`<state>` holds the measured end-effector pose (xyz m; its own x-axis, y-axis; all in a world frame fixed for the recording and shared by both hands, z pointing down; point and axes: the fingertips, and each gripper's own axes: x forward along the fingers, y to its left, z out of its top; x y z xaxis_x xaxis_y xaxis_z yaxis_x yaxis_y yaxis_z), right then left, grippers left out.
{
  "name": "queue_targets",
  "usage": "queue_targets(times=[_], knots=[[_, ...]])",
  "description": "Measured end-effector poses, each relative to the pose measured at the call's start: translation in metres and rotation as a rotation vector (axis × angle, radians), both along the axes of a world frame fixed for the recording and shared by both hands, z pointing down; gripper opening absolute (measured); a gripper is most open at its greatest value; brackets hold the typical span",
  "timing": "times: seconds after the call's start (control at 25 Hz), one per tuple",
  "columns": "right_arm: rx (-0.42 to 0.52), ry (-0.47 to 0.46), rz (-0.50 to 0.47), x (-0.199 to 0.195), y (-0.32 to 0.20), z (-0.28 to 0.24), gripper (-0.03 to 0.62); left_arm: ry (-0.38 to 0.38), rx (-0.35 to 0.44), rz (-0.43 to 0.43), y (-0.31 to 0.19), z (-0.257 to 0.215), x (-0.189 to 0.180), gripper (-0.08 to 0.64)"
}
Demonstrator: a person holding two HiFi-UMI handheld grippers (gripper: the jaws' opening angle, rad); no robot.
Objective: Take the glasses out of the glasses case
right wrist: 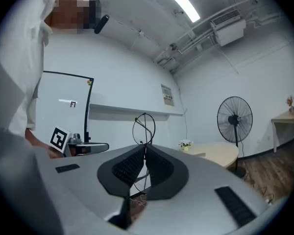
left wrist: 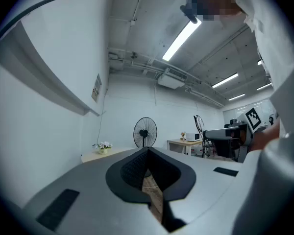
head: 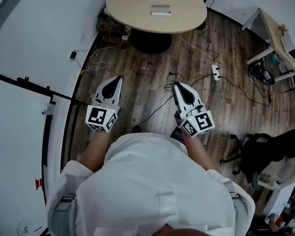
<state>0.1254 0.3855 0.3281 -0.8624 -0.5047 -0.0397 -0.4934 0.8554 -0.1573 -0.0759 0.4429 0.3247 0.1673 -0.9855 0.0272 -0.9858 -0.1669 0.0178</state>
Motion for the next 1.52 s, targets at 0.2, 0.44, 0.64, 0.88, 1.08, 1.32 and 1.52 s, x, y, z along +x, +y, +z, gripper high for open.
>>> queue_targets(times=[0.2,0.44,0.64,0.88,1.08,1.32,1.52], knots=[[-0.018,-0.012,-0.007,0.032,-0.013,0.013,0.029,0.067,-0.002,-0.051,-0.002,0.014,0.032,0.011],[0.047,0.01,0.035,0.078,-0.011,0.016,0.029,0.064,-0.023,0.017,-0.002,0.028,0.074,0.011],[0.032,-0.002,0.108,0.137,-0.028,0.021,0.029,0.046,-0.018,0.09,-0.011,0.027,0.116,0.011],[0.027,-0.029,0.127,0.194,-0.034,0.024,0.029,0.084,-0.027,0.152,-0.025,0.03,0.156,0.011],[-0.026,-0.034,0.111,0.232,-0.034,0.046,0.029,0.098,-0.044,0.169,-0.031,0.035,0.191,0.011],[-0.044,-0.034,0.113,0.264,-0.03,0.061,0.029,0.102,-0.084,0.153,-0.035,0.05,0.217,0.011],[-0.058,-0.063,0.145,0.281,-0.031,0.059,0.029,0.087,-0.081,0.195,-0.04,0.04,0.238,0.011]])
